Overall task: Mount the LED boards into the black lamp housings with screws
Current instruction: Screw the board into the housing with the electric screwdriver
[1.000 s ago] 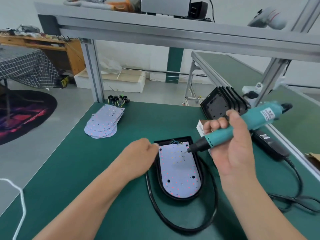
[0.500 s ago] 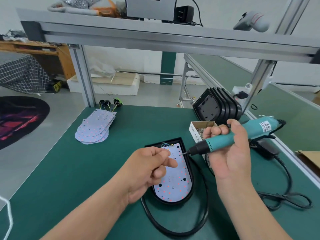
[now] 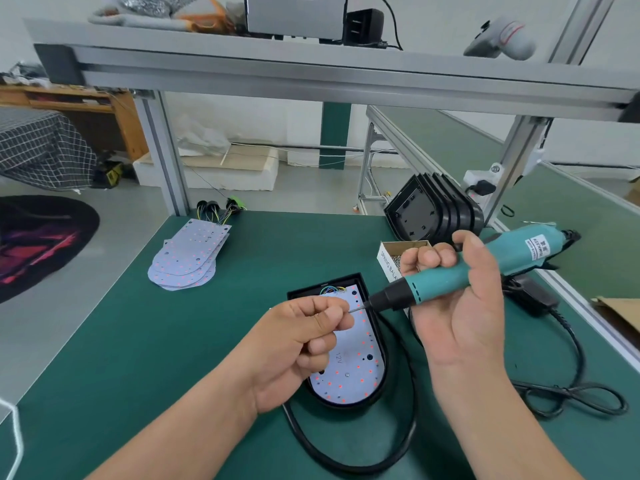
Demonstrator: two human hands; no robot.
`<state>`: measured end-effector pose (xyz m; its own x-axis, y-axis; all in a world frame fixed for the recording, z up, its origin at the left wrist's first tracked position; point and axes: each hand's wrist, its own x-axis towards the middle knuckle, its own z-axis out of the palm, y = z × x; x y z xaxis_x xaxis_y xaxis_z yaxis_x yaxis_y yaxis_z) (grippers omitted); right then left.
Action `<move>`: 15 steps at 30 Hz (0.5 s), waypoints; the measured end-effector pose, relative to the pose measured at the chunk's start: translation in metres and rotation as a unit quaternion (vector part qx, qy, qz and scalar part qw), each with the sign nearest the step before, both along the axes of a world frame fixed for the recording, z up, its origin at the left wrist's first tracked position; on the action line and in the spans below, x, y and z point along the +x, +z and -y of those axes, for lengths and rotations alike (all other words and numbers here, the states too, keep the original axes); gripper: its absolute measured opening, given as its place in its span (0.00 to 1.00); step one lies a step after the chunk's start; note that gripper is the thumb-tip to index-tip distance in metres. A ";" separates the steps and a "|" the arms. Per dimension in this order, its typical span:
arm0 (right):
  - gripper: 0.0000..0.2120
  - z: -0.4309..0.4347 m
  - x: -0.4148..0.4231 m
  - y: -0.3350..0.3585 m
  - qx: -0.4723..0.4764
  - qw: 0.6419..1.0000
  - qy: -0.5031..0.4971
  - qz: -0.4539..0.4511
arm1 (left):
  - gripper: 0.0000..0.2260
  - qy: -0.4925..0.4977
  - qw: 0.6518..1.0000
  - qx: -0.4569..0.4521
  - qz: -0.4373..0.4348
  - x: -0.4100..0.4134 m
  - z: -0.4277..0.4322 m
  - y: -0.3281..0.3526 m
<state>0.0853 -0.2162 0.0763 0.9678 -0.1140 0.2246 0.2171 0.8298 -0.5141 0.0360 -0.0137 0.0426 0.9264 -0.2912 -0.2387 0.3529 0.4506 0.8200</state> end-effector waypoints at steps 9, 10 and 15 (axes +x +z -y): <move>0.05 -0.004 -0.005 0.002 -0.018 1.000 0.005 0.015 | 0.05 0.003 0.999 0.032 0.020 -0.001 0.003 -0.003; 0.04 -0.004 -0.005 0.001 -0.019 1.000 0.006 0.015 | 0.05 0.005 1.000 0.025 0.014 -0.001 0.003 -0.004; 0.04 -0.002 -0.003 -0.001 -0.024 1.000 -0.003 0.011 | 0.06 -0.002 1.000 0.008 0.001 -0.001 0.000 -0.003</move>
